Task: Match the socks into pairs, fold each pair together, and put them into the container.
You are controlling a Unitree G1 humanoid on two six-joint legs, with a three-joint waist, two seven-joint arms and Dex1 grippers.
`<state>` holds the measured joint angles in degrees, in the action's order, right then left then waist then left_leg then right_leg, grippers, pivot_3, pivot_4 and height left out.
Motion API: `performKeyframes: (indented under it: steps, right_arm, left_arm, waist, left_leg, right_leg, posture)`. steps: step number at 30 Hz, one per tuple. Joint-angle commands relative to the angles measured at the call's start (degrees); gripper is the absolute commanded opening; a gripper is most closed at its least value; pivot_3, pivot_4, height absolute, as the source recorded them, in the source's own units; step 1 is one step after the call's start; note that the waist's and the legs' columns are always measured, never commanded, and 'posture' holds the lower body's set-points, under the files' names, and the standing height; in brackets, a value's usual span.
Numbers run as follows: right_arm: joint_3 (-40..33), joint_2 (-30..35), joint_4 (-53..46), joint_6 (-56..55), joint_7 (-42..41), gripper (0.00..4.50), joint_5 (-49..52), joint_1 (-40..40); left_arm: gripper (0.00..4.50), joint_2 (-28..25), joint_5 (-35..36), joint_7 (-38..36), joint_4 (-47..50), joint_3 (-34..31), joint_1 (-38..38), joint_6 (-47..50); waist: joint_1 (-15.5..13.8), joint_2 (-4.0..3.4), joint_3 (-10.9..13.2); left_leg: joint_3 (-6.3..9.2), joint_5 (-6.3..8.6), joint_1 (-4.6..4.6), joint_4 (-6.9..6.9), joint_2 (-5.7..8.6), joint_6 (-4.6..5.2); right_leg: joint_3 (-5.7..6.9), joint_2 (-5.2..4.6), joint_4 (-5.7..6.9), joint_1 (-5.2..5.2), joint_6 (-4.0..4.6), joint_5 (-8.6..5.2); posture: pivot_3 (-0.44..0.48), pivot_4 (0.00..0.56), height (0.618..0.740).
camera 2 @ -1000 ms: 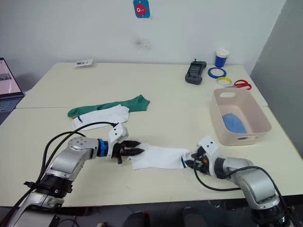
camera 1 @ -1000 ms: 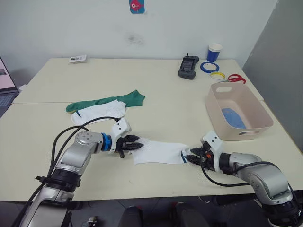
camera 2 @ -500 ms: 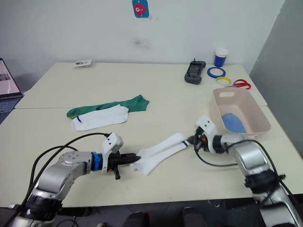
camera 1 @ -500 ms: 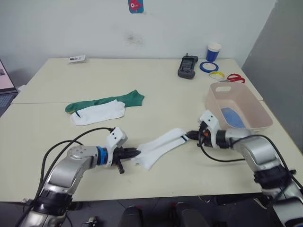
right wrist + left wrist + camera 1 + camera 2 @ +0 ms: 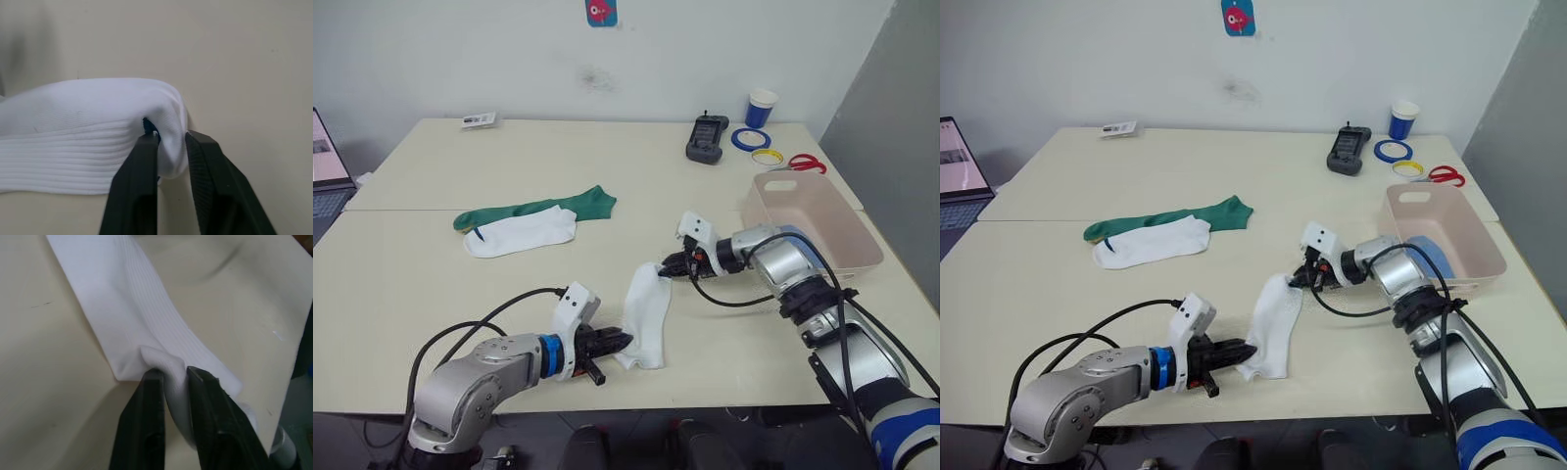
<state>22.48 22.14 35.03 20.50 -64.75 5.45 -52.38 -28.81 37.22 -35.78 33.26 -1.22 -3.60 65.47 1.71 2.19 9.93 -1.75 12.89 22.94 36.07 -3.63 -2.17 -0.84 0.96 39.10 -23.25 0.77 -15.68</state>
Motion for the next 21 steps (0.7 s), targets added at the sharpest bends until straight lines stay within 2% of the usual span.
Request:
performKeyframes:
  steps: [1, 6, 9, 13, 17, 21]
  right_arm:
    - [-3.41, 2.33, -6.64, 1.74, -1.08, 2.46, 1.17, 1.25]
    - [-6.76, 9.21, -27.01, 9.15, -1.47, 4.24, 4.06, 10.37]
    - [-8.04, 13.55, -40.38, 12.48, -2.48, 4.24, 7.12, 18.55]
    - [-7.44, 16.23, -54.39, 12.22, -1.72, 4.24, 9.42, 30.11]
    - [-3.93, 14.14, -58.77, 13.17, 1.95, 4.24, 8.61, 35.42]
    - [0.65, 11.01, -56.62, 11.85, 5.38, 4.24, 5.70, 36.67]
  left_arm:
    - [1.98, -3.13, 3.44, -2.34, 1.28, -3.28, 0.24, 0.43]
    - [3.61, -12.79, 6.98, -11.56, -6.33, -8.51, -3.41, -1.40]
    - [3.61, -15.57, 2.71, -15.12, -15.02, -6.38, -9.35, -8.36]
    - [3.61, -12.41, -9.61, -16.98, -31.94, 3.52, -21.90, -23.46]
    - [3.61, -6.11, -17.98, -18.88, -46.70, 10.67, -31.39, -34.13]
    - [3.61, 1.08, -23.01, -18.59, -59.50, 13.43, -38.54, -41.46]
  waist:
    - [-0.01, 0.00, 0.00]
    - [-0.26, -0.05, 0.03]
    - [-0.54, -0.05, 0.03]
    - [-0.85, -0.05, 0.03]
    - [-0.53, -0.04, 0.03]
    - [-0.04, -0.02, 0.04]
  left_leg:
    - [0.00, 0.00, 0.00, 0.00, 0.00, 0.00]
    - [0.09, 0.00, 0.00, -0.02, 0.03, 0.00]
    - [0.08, 0.00, 0.00, -0.03, 0.05, 0.00]
    - [-0.04, 0.00, 0.01, -0.03, 0.11, 0.00]
    - [-0.14, 0.00, 0.02, 0.03, 0.11, 0.00]
    - [-0.13, 0.00, 0.04, 0.04, 0.09, 0.00]
  right_leg:
    - [0.00, 0.00, 0.01, 0.00, -0.01, -0.01]
    - [0.15, 0.01, 0.03, -0.01, 0.00, -0.03]
    - [0.17, 0.00, -0.02, 0.00, 0.01, -0.05]
    - [0.17, 0.02, -0.05, 0.01, 0.00, -0.05]
    - [0.03, 0.09, -0.05, 0.01, -0.03, -0.03]
    - [0.04, 0.33, -0.02, -0.01, -0.06, -0.01]
  posture:
    - [0.000, 0.150, 0.740]
    - [0.000, 0.150, 0.740]
    - [0.000, 0.150, 0.740]
    - [0.000, 0.150, 0.740]
    - [0.000, 0.150, 0.740]
    - [0.000, 0.150, 0.740]
